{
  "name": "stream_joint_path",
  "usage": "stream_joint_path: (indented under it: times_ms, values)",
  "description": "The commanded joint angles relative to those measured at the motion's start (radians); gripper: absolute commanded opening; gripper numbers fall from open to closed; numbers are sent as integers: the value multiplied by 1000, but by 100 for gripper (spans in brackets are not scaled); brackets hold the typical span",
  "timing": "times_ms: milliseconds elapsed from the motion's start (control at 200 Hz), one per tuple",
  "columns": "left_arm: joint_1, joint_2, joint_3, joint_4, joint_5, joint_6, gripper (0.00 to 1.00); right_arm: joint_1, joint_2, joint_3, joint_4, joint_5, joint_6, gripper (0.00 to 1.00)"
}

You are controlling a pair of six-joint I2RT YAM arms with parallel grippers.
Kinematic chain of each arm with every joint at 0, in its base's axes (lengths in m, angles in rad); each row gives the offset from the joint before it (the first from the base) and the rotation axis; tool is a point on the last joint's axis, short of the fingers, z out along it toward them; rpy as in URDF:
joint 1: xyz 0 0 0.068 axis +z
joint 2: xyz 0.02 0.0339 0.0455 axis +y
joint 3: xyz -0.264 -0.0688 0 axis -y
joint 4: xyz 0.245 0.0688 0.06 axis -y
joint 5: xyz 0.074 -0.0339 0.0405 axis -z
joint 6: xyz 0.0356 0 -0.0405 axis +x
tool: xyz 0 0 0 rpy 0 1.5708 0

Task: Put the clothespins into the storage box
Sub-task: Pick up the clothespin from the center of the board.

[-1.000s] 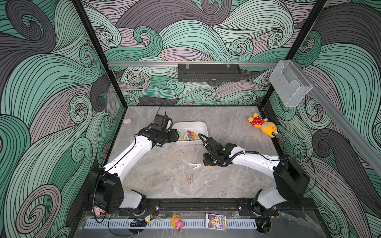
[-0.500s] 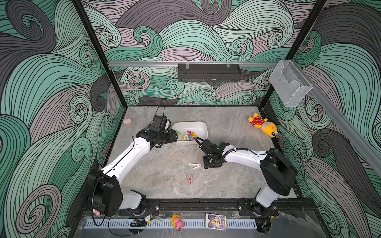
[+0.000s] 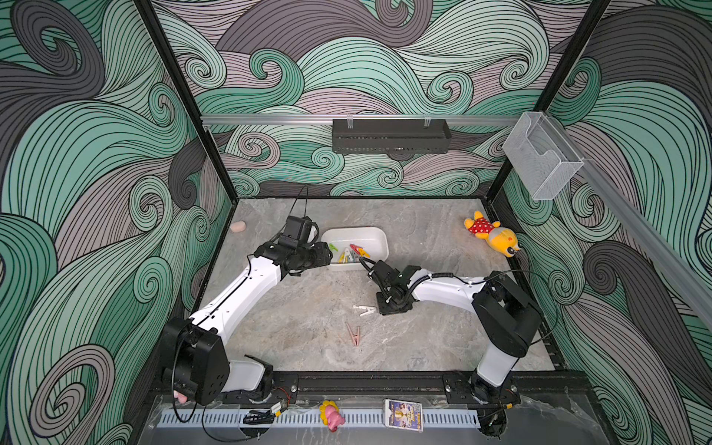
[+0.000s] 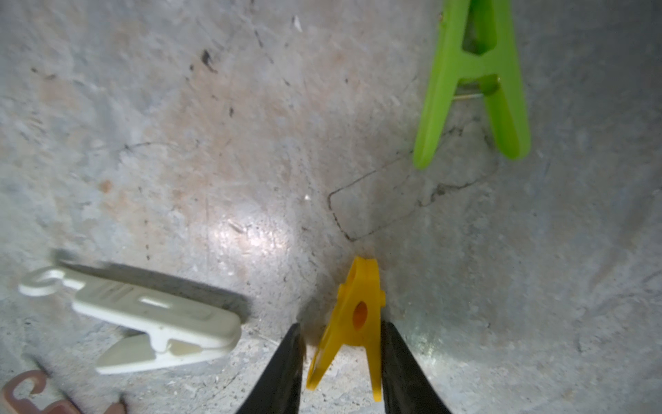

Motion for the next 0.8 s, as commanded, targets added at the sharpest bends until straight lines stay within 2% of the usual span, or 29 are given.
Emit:
stream_joint_path:
  times_ms: [0,40,305,520,795]
  values:
    - [9,-26,-2,-7,-15,14,57,6,6,-2,-17,5,3,24]
    - [9,-28,-2,-7,-12,17,57,5,5,-3,-15,5,1,21]
    - [10,-39,-2,-19,-13,22,57,5,-17,4,-34,10,-18,19]
    - [11,-42,-1,-26,-25,13,58,5,-96,40,-126,39,-65,19]
    - [14,-52,2,-38,-45,9,58,-22,-166,229,-265,64,-165,21]
